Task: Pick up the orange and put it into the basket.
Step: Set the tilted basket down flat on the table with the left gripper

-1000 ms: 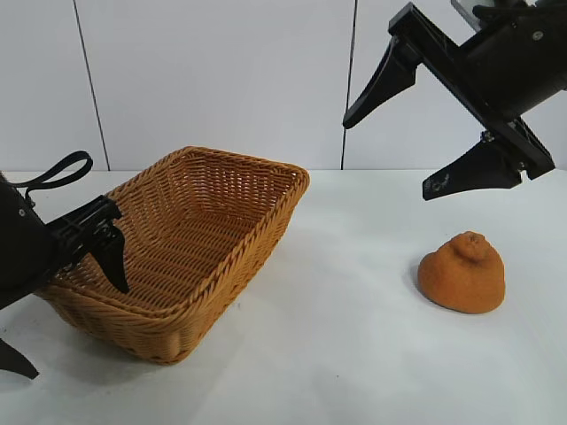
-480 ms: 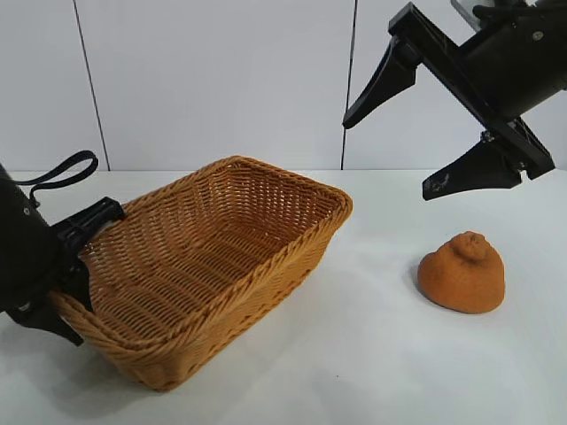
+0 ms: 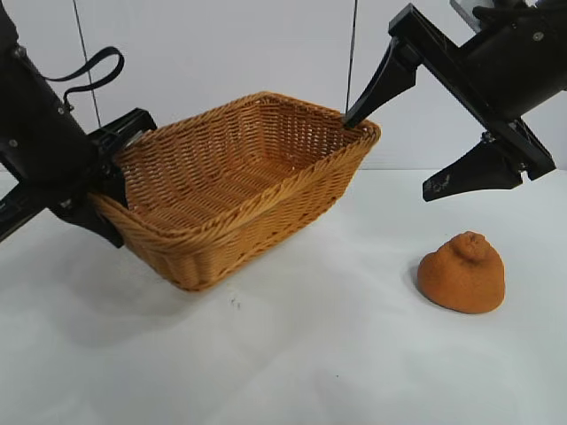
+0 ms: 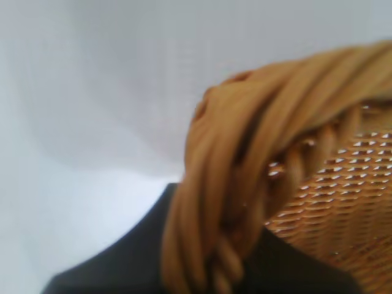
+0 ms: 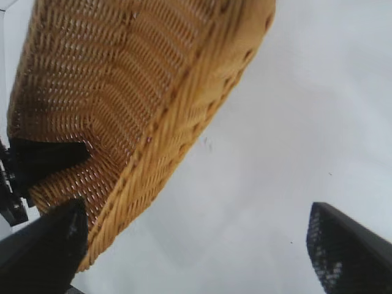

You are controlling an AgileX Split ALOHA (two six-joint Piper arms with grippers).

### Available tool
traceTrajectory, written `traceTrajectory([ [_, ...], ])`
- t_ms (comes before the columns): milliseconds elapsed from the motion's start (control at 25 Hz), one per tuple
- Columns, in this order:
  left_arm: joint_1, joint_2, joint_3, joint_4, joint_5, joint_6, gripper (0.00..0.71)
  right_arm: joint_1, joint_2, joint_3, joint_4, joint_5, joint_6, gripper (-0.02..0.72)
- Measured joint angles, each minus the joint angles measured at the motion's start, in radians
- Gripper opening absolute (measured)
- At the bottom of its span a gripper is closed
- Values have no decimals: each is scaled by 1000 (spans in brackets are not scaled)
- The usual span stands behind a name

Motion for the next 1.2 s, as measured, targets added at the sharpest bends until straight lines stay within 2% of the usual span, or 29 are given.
traceTrajectory([
  [280, 109, 54, -113, 7, 161, 254, 92, 0, 0, 0, 0, 1, 0, 668],
  [360, 124, 68, -150, 12, 191, 327, 92, 0, 0, 0, 0, 4, 0, 668],
  [720, 126, 170, -288, 19, 387, 677, 92, 0, 0, 0, -4, 23, 0, 668],
  [1200, 121, 255, -305, -58, 387, 822, 92, 0, 0, 0, -7, 25, 0, 668],
])
